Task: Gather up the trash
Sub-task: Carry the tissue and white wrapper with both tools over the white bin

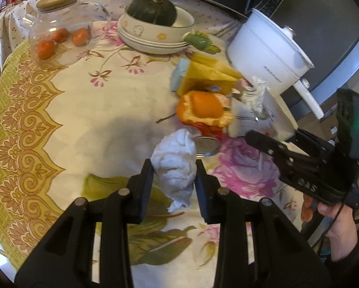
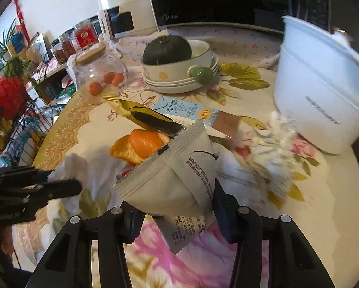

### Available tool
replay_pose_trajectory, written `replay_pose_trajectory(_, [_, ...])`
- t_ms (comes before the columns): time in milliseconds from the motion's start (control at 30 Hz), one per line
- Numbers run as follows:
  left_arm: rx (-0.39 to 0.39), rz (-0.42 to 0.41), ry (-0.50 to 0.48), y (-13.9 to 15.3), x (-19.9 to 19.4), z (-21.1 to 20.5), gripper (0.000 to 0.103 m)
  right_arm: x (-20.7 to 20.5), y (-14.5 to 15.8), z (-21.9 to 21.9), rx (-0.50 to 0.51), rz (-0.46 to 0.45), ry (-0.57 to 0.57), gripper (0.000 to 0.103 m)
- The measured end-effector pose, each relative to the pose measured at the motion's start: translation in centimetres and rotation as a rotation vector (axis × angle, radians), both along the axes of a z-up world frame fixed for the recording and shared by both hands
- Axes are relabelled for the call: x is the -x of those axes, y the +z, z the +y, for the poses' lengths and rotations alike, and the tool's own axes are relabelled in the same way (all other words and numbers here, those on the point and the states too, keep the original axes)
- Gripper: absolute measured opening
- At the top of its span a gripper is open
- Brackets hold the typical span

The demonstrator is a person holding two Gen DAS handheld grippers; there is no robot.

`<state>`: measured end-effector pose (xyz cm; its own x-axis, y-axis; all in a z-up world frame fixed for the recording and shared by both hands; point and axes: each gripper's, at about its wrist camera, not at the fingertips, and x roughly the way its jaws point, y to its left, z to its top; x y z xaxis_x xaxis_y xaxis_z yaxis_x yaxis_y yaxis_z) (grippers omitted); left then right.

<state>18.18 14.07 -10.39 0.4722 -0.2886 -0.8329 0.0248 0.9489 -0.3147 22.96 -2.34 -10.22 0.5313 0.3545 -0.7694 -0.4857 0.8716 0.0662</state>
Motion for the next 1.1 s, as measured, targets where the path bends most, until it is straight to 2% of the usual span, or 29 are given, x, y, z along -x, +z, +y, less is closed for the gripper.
replay_pose_trajectory(267, [-0.005, -0.032, -0.083, 1.4, 1.5, -4.7, 0.035, 5.4, 2.9, -6.3, 0.025, -0.036, -0.050, 0.051])
replay_pose_trajectory(500, [0.006, -0.043, -0.172, 2.3, 2.6, -9.5, 0.035, 9.6, 3.9, -12.0, 0.065, -0.035, -0.126, 0.051])
replay_pose_trajectory(833, [-0.011, -0.079, -0.339, 3.5, 4.9, -16.9, 0.035, 14.5, 3.3, -19.5, 0.056, 0.025, -0.297, 0.051])
replay_pose_trajectory(1100, [-0.057, -0.079, -0.541, 2.4, 7.4, -24.6, 0.036, 17.7, 1.9, -24.6, 0.092, 0.093, -0.391, 0.052])
